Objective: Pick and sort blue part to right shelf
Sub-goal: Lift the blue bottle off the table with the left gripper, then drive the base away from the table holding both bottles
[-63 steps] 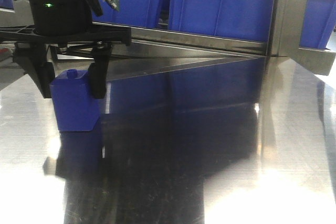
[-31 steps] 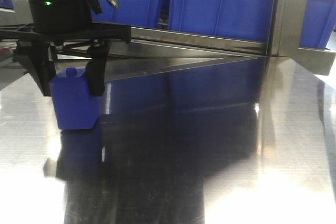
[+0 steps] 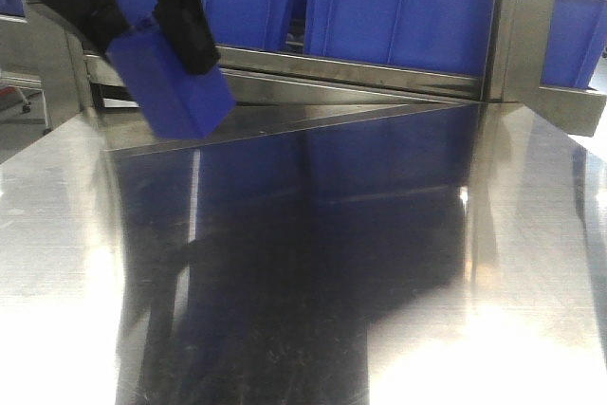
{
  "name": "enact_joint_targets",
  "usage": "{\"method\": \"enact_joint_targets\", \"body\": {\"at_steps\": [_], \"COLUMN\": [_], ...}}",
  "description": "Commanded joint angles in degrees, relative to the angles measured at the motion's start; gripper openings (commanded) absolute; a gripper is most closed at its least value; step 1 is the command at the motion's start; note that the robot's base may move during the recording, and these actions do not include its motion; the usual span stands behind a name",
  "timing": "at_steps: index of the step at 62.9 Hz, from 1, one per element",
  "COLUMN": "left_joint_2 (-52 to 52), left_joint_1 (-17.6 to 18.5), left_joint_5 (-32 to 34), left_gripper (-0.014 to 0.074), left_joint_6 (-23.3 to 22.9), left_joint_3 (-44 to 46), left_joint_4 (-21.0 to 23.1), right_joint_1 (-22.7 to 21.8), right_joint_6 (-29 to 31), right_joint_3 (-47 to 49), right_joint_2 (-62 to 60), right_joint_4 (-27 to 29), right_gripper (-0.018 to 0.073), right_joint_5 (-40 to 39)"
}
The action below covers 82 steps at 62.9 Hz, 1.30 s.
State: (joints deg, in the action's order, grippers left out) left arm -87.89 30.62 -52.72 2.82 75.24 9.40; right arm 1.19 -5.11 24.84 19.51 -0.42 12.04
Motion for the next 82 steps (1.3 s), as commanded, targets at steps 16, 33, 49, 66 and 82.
{"method": "enact_joint_targets", "body": {"at_steps": [16,33,49,66,82], "left_joint_2": [16.0,28.5,41.2,54.1,63.3], "left_joint_1": [-2.8,-9.8,-20.1,-23.9,-24.3], "left_joint_5": [31.3,37.7,38.2,38.7,38.6], "left_gripper": [0.0354,0.0354,0.0354,0.0354,0.0354], "left_joint_6": [3.5,3.5,1.3,1.3,1.3], "left_joint_3": [-17.5,-29.3,-37.0,-40.5,-40.8], "left_joint_4": [2.4,2.4,2.2,-3.1,-6.0], "right_joint_1": [-0.2,-0.2,-0.2,-0.2,-0.2], "right_joint_6": [0.1,0.1,0.1,0.1,0.1], "right_joint_3": [1.6,1.6,1.6,1.6,1.6], "right_joint_2": [0.4,0.4,0.4,0.4,0.4], "right_joint_4": [0.0,0.0,0.0,0.0,0.0], "right_gripper": [0.0426,0.0426,0.0426,0.0426,0.0426], "right_joint_5": [-5.1,-5.1,-5.1,-5.1,-5.1]}}
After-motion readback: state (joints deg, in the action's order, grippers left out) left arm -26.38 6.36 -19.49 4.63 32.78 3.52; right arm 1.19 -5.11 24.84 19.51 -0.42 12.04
